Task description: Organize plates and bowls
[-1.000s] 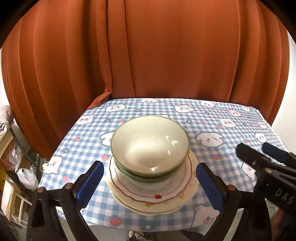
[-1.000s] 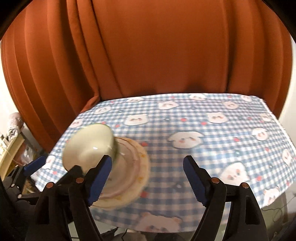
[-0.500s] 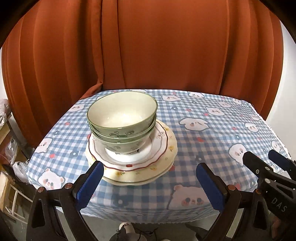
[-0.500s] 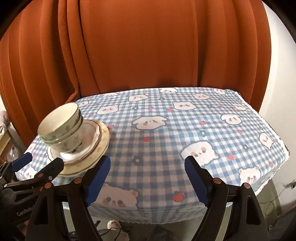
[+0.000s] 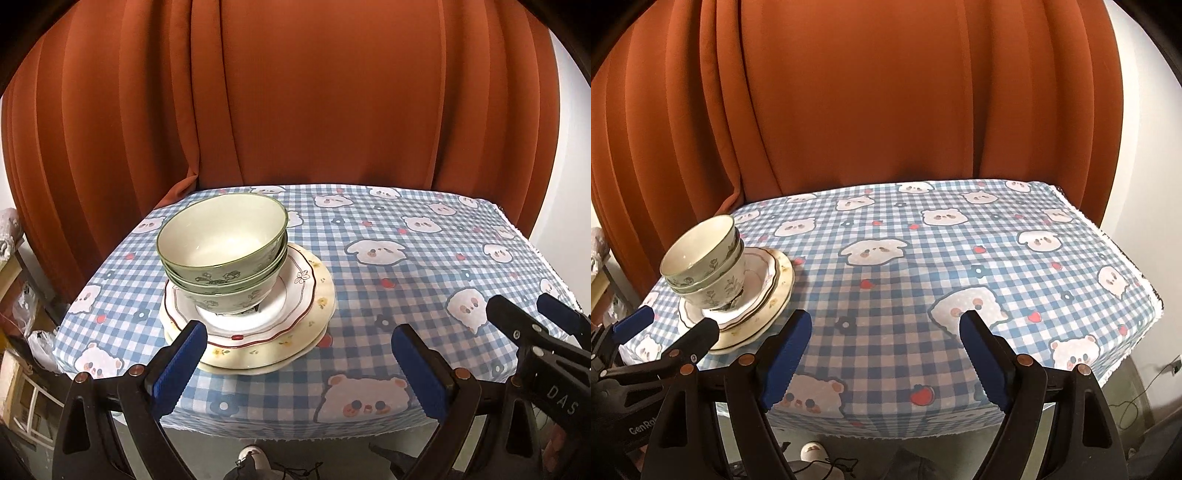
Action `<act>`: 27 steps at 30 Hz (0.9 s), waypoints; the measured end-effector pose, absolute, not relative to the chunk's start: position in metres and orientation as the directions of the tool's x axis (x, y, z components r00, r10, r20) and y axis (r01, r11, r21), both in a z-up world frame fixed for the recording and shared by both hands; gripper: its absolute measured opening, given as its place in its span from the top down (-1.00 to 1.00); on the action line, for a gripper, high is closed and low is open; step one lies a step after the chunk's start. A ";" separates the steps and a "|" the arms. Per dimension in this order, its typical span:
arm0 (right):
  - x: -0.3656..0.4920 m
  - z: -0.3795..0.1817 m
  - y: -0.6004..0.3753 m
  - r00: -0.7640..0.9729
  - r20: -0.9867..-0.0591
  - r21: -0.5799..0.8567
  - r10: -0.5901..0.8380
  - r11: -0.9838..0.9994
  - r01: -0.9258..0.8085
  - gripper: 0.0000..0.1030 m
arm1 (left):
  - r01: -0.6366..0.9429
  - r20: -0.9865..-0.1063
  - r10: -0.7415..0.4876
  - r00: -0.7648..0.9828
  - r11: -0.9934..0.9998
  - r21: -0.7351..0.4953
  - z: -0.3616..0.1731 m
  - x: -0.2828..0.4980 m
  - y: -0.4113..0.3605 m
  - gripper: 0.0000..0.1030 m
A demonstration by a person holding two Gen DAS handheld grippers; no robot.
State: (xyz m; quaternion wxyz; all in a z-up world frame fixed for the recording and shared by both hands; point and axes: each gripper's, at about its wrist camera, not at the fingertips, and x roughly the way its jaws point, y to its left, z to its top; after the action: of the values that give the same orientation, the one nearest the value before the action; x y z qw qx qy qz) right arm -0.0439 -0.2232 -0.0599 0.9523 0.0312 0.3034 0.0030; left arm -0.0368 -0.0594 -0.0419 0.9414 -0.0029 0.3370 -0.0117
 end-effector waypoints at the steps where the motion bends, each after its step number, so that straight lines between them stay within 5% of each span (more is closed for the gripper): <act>1: -0.043 -0.059 -0.224 0.817 -0.576 0.063 0.025 0.998 0.014 -0.64 | 0.021 -0.633 -0.023 0.774 1.000 -0.011 -0.041 -0.037 -0.060 -0.96; 27: -0.032 -0.062 -0.225 0.812 -0.583 0.035 0.001 0.999 0.024 -0.64 | 0.025 -0.636 -0.018 0.771 1.000 0.002 -0.045 -0.032 -0.059 -0.97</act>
State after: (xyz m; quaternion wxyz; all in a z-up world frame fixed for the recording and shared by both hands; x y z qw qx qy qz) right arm -0.0316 -0.2245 -0.0618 0.9517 0.0205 0.3063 -0.0061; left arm -0.0317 -0.0594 -0.0446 0.9410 0.0050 0.3381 -0.0115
